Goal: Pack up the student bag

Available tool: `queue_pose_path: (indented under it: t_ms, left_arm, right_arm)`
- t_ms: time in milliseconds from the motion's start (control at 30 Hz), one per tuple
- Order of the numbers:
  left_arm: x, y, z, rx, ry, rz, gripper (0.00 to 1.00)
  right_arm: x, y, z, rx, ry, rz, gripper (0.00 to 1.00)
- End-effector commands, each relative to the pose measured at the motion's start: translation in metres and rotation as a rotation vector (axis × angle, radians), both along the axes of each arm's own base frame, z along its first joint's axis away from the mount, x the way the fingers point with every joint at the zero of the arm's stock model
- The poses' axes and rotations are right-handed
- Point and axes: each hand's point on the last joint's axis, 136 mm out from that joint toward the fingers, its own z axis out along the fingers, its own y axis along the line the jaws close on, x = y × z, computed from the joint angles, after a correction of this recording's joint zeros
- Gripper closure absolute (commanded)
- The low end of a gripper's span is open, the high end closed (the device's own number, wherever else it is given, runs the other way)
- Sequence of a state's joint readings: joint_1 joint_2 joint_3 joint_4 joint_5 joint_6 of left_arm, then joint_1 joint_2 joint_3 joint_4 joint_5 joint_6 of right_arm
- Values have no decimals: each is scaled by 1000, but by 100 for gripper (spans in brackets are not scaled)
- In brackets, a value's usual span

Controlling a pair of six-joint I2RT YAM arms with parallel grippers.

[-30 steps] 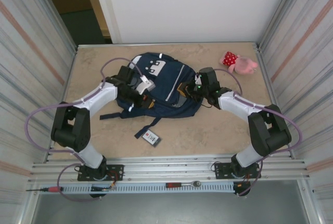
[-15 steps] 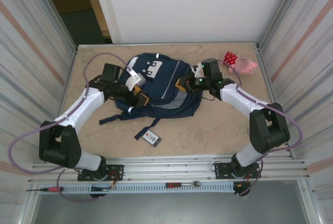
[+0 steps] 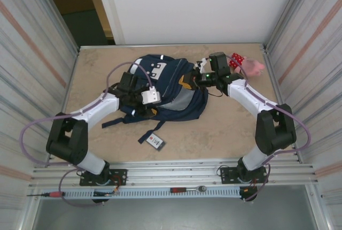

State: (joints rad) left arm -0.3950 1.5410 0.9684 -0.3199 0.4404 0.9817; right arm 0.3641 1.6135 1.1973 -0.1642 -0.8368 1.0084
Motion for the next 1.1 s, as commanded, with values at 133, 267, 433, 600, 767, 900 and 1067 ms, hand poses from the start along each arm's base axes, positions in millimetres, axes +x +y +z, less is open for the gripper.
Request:
queue_pose_path:
  t_ms: [133,267,433,600,767,900,1067]
  left_arm:
    - [36,15,-14,117,-164,23,18]
    - [36,23,-10,107,-170,14,18]
    - [28,22,-15,94,-127,-40,53]
    - [19,3,1,-2,-44,-22,92]
    - [9,-10,19,-113,116,86,100]
    - [0,-16,24,-134,217,122,100]
    - [-7,-21,37,-170,330,161,100]
  right_arm:
    - [8,-3,24,37,-67,33,100]
    - [8,-7,24,32,-60,31,100]
    - [10,-11,25,30,-63,27,100]
    - [20,-29,-1,-53,-47,-26,98]
    - [26,-77,-34,-280,-35,-171,51]
    - [7,-112,-19,-473,-113,-258,47]
    - [-43,-130,16,-685,-258,-281,48]
